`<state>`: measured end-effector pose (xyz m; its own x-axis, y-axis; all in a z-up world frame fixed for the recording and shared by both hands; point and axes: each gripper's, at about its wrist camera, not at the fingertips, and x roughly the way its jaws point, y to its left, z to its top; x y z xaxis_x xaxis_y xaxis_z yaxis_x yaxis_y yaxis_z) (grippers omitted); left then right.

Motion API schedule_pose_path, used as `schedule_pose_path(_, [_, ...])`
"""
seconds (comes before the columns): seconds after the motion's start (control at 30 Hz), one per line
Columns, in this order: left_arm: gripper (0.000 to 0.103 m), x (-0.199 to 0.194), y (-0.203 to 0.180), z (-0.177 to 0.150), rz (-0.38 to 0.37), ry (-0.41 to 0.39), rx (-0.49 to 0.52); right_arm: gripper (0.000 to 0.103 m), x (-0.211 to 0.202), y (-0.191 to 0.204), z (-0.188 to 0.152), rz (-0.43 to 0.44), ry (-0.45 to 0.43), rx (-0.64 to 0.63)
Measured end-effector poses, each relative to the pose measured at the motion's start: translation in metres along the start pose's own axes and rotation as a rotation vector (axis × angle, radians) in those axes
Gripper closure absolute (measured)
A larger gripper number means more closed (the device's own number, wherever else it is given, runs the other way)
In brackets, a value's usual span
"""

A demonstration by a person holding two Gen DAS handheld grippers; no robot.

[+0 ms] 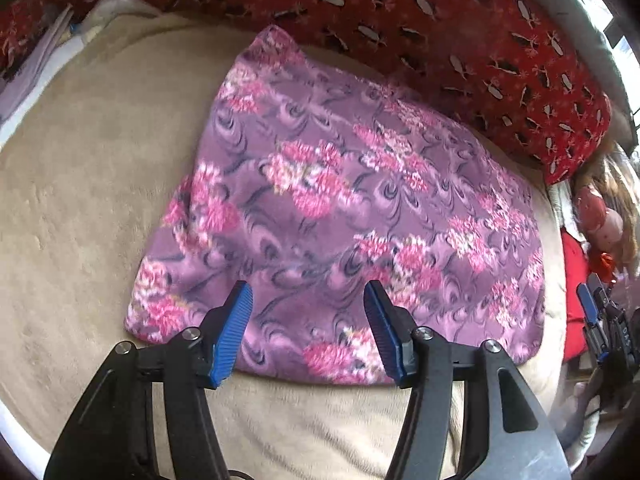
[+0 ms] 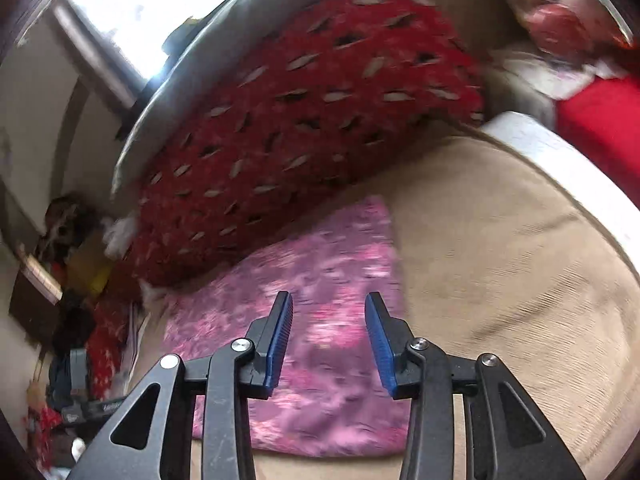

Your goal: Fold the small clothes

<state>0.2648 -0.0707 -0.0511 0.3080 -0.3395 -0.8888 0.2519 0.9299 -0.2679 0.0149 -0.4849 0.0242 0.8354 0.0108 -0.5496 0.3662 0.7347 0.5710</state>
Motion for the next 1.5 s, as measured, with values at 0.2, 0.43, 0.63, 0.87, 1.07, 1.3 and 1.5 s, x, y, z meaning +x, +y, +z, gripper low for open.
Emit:
schedule_pose_path(0.2, [0.045,0.038,-0.021,0.009,0.089,0.029,0.044,0.053,0.061,0.029,-0.013,-0.032,0.104,-0.120])
schedule_pose_path(0.43, [0.035,0.051,-0.023,0.006,0.116,0.013,0.077,0.025,0.100,0.031,-0.055,-0.186,0.155,-0.305])
schedule_pose_path(0.63, [0.033,0.052,-0.022,0.007,0.112,0.010,0.083,0.001,0.112,0.054,-0.066,-0.244,0.194,-0.443])
schedule_pose_path(0.87, [0.033,0.036,-0.018,0.029,0.052,-0.029,0.092,0.005,0.094,0.045,-0.037,-0.236,0.150,-0.384])
schedule_pose_path(1.07, [0.033,0.044,-0.026,0.091,0.094,-0.065,0.101,0.006,0.106,-0.022,0.035,-0.238,0.152,0.003])
schedule_pose_path(1.3, [0.023,0.094,-0.041,0.104,0.185,-0.028,0.162,0.093,0.131,-0.039,0.037,-0.137,0.165,0.040])
schedule_pose_path(1.5, [0.025,0.065,-0.051,0.100,0.160,-0.061,0.219,0.084,0.109,-0.025,0.038,-0.223,0.116,-0.016])
